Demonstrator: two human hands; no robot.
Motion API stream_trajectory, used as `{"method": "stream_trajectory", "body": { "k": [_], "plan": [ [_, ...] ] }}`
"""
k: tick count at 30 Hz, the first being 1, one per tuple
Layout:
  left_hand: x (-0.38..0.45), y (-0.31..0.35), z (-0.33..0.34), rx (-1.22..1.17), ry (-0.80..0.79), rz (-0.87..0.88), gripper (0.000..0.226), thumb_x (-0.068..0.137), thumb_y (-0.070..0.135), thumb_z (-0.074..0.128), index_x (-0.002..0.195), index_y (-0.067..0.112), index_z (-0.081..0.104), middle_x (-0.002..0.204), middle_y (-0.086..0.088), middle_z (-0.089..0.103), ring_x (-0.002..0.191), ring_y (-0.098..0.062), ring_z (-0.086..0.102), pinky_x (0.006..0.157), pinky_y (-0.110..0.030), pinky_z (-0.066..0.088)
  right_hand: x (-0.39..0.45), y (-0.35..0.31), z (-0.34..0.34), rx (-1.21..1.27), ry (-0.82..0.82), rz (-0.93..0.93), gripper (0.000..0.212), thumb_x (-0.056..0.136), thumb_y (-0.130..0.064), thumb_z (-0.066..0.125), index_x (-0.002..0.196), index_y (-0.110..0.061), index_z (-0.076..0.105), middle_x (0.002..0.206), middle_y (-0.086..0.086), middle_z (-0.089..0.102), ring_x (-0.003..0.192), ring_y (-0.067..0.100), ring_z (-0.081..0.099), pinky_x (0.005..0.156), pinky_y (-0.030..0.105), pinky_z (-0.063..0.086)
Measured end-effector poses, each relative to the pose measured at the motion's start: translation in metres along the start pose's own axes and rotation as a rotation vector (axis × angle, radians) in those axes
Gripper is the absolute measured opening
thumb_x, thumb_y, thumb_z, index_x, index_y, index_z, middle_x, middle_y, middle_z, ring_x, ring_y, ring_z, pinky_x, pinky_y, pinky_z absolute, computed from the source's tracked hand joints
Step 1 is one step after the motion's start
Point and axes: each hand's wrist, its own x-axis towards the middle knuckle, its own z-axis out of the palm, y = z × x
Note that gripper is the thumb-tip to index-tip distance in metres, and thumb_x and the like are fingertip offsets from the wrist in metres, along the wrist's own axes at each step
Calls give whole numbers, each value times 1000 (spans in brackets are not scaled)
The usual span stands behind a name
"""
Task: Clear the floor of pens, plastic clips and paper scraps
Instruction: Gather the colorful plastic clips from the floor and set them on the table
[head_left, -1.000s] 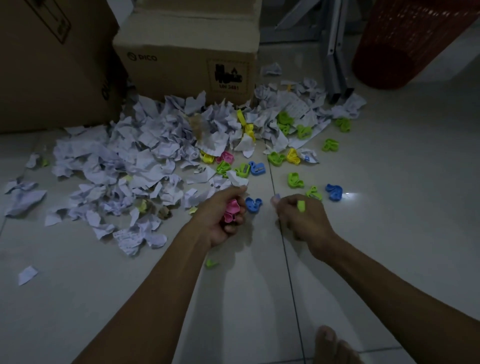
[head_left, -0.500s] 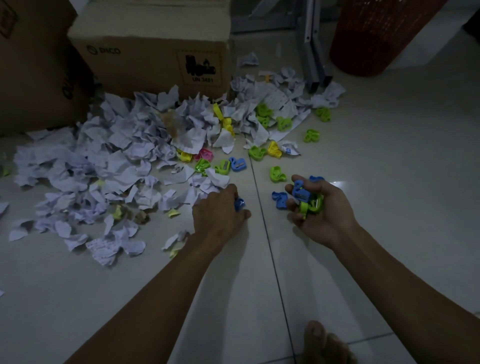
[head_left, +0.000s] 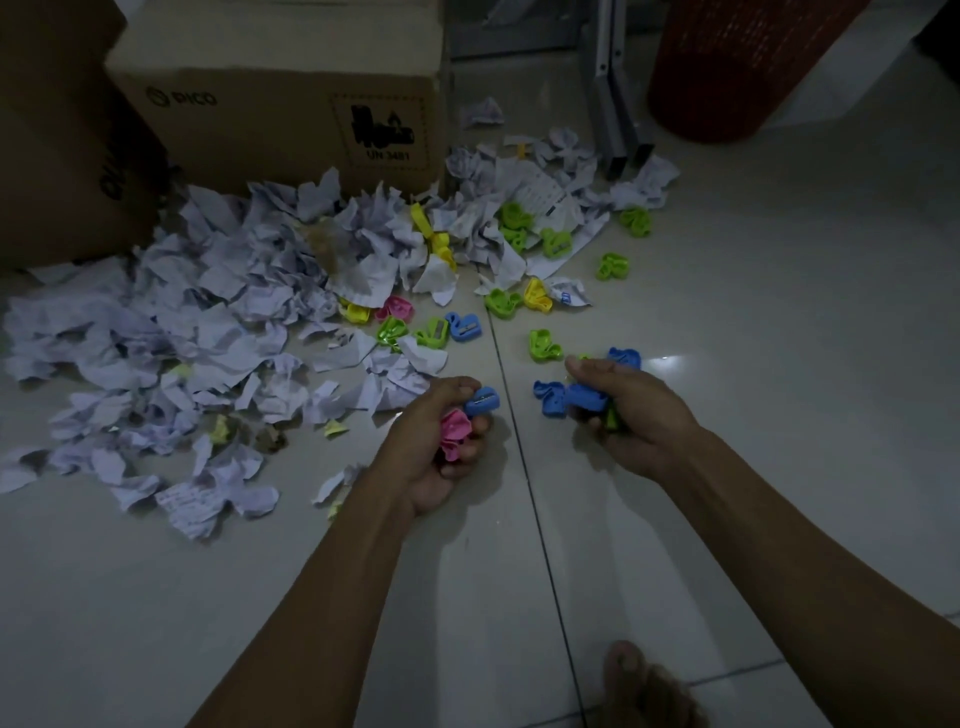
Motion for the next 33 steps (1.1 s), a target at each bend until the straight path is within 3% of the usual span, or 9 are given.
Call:
{"method": "stream_trajectory", "body": {
  "k": [3, 7, 11, 14, 16, 19, 23, 28, 33],
  "plan": [
    [2, -10, -3, -105, -45, -34, 6, 94, 20, 41, 90, 20, 45, 56, -2, 48, 30, -8, 32, 32, -9, 16, -3, -4, -6, 175, -30, 84, 17, 75, -20, 76, 77, -16, 60, 73, 1, 60, 59, 12, 54, 33, 14, 34],
    [3, -16, -2, -161, -71, -43, 10, 95, 18, 39, 91, 20, 48, 56, -3, 48, 30, -8, 32, 32, -8, 17, -5, -7, -9, 128, -68, 102, 12, 80, -1, 69, 78, -10, 62, 77, 4, 61, 58, 13, 55, 32, 14, 31],
    [3, -18, 0, -203, -94, -51, 30, 94, 22, 38, 116, 15, 56, 58, -1, 51, 32, -7, 33, 35, -12, 14, -5, -11, -12, 340, -170, 218, 9, 81, 0, 63, 89, -3, 65, 93, 16, 69, 60, 15, 62, 34, 12, 39],
    [2, -17, 2, -274, -122, -46, 33, 93, 23, 37, 116, 14, 57, 61, -1, 54, 34, -9, 39, 34, -12, 18, -5, -10, -16, 531, -311, 255, 46, 45, 9, 86, 89, 3, 74, 98, 23, 71, 71, 26, 73, 41, 20, 52],
    [1, -15, 3, -344, -139, -32, 33, 86, 24, 44, 112, 14, 62, 67, -4, 58, 38, -11, 47, 33, -12, 26, -6, -10, -15, 516, -307, 236, 41, 44, 5, 89, 82, 2, 75, 95, 21, 71, 72, 26, 73, 45, 25, 56],
    [1, -14, 1, -420, -173, -10, 31, 78, 25, 55, 99, 15, 75, 80, -9, 68, 52, -18, 62, 36, -16, 42, -8, -12, -10, 354, -184, 179, 5, 78, -7, 69, 81, -4, 71, 77, 11, 69, 58, 16, 69, 46, 22, 55],
    [4, -12, -1, -547, -313, 15, 53, 54, 16, 88, 104, 9, 75, 104, -18, 70, 86, -34, 70, 67, -40, 60, -5, -8, -6, -26, -112, 35, 3, 82, -6, 70, 80, -8, 69, 67, 7, 69, 56, 15, 65, 51, 26, 54],
    [11, -12, -8, -608, -408, 56, 56, 61, 19, 86, 114, 10, 71, 128, -19, 60, 113, -41, 60, 92, -53, 51, 6, 6, -4, -791, 131, -433, 28, 63, -20, 89, 85, -12, 75, 79, 2, 69, 66, 11, 63, 55, 22, 50],
    [9, -16, -10, -640, -340, 44, 42, 82, 37, 59, 111, 8, 71, 129, -19, 60, 111, -40, 61, 97, -55, 44, 17, 24, 0, -1250, 173, -585, 58, 72, -38, 79, 124, -20, 63, 121, 3, 66, 108, 22, 60, 91, 31, 48]
  ]
}}
